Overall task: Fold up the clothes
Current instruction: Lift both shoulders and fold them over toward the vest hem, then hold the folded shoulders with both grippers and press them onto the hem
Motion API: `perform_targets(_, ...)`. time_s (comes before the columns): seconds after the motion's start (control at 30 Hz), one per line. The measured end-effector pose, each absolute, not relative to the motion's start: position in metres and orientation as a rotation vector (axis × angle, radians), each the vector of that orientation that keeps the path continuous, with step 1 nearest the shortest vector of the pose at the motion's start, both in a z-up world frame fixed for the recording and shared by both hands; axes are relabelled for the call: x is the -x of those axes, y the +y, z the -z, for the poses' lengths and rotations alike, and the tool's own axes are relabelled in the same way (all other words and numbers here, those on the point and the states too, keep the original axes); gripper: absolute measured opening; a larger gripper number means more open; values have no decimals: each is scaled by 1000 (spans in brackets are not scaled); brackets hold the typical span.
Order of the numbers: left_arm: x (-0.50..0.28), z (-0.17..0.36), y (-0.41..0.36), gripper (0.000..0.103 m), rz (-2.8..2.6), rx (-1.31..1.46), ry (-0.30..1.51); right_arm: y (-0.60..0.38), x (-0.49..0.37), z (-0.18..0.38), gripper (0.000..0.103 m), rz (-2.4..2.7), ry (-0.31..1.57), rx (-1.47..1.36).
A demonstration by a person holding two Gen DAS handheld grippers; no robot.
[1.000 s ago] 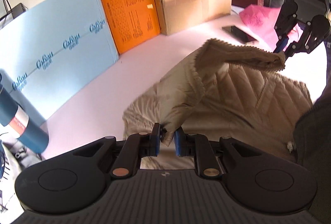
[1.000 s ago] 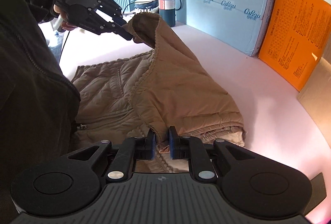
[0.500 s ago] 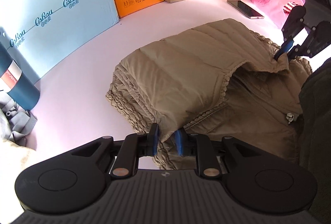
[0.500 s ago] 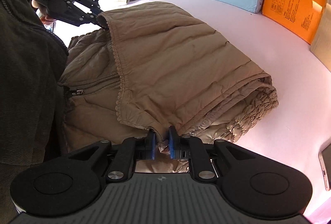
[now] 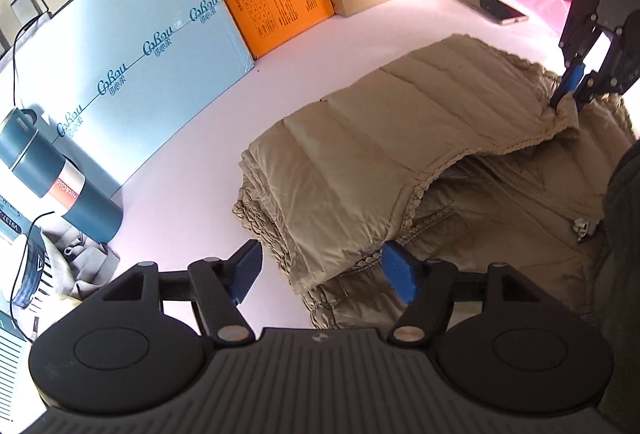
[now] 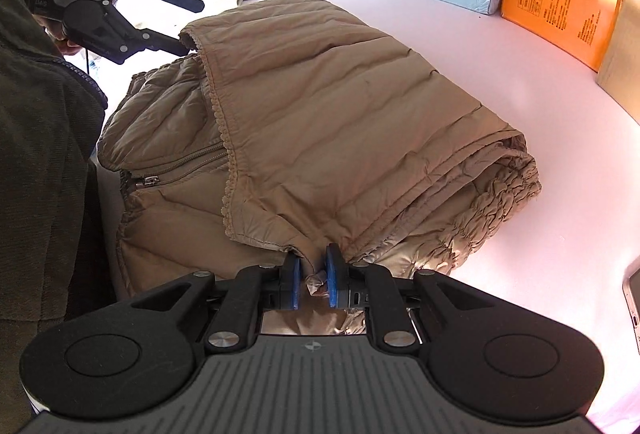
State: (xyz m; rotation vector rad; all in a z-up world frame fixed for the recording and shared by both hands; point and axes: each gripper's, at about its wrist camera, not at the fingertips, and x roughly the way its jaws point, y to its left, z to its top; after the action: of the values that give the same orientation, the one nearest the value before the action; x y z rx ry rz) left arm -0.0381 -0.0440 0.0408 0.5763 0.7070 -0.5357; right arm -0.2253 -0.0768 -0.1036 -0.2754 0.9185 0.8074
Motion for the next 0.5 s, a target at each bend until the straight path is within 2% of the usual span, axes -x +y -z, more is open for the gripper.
perform_targets(0.03, 36, -39, -46, 63, 538, -582, 707, -77, 224, 103, 13, -809, 922, 273)
perform_targets(0.1, 30, -41, -50, 52, 552, -548, 720, -77, 223, 103, 13, -812, 929, 269)
perform_targets(0.23, 23, -42, -53, 44, 547, -493, 769, -75, 221, 103, 13, -823, 938, 275)
perform_targets(0.3, 22, -40, -56, 32, 539, -505, 795, -75, 220, 103, 13, -827, 941, 277)
perform_targets(0.4, 22, -39, -61, 22, 538, -522, 813, -74, 219, 103, 13, -832, 943, 276)
perform_targets(0.5, 21, -40, -63, 18, 531, -531, 819, -74, 219, 104, 13, -831, 942, 275)
